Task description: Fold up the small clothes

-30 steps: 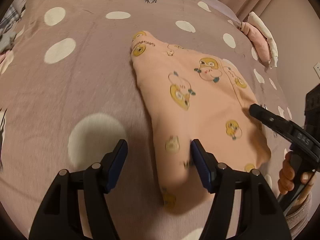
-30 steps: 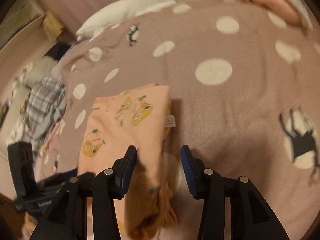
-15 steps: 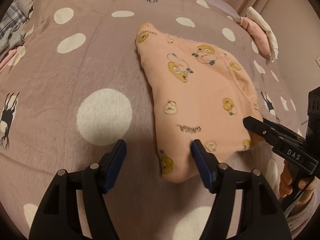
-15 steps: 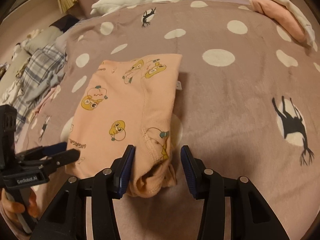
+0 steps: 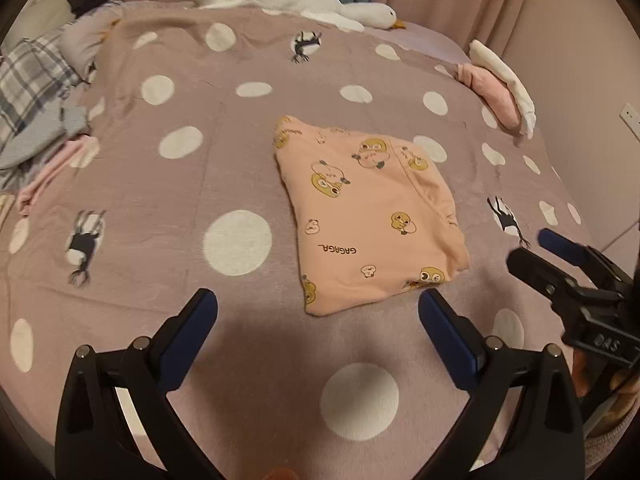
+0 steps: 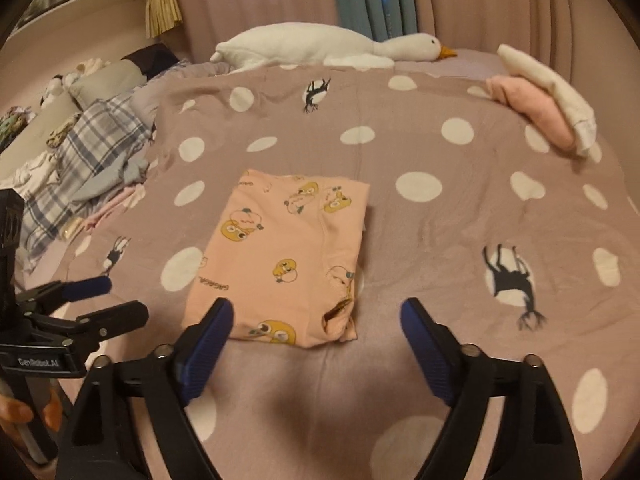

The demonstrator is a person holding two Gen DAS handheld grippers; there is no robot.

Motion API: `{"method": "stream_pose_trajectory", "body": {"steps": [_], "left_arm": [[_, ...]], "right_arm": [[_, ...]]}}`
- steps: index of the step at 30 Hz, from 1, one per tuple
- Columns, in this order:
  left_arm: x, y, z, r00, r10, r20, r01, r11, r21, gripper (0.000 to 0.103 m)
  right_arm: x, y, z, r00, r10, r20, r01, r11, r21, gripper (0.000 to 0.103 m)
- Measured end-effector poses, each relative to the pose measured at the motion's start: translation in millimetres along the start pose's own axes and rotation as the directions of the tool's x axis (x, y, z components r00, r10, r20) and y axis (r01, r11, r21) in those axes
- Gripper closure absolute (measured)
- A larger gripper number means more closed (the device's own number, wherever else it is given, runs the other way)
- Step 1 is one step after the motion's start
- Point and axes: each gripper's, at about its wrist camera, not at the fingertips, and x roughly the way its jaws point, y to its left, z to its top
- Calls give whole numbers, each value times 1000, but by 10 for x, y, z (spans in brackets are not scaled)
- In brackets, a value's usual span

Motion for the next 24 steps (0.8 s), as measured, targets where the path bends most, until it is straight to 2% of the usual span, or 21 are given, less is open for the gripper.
{"method": "stream_pose_trajectory", "body": {"steps": [3, 10, 13, 16, 24], "left_arm": [[-143, 8, -8, 1000, 13, 16, -13, 1000, -20, 1], [-344, 26, -50, 993, 109, 36, -108, 994, -28, 1], [-307, 19, -106, 989, 144, 18, -144, 989, -20, 1], [-275, 23, -157, 989, 149, -2, -149, 989, -18, 1], [-320, 17, -163, 988, 156, 11, -156, 988, -20, 1]], "right_arm": [[-166, 83, 24, 999, -28, 37, 29, 999, -17, 2], [-320, 217, 38, 997, -49, 55, 50, 998, -34, 1], [-159, 228, 0, 998, -60, 8, 60, 998, -25, 1], [-57, 246, -54, 999, -46, -29, 45, 999, -10, 1], [-137, 288, -59, 999, -50, -17, 49, 999, -19, 1]]}}
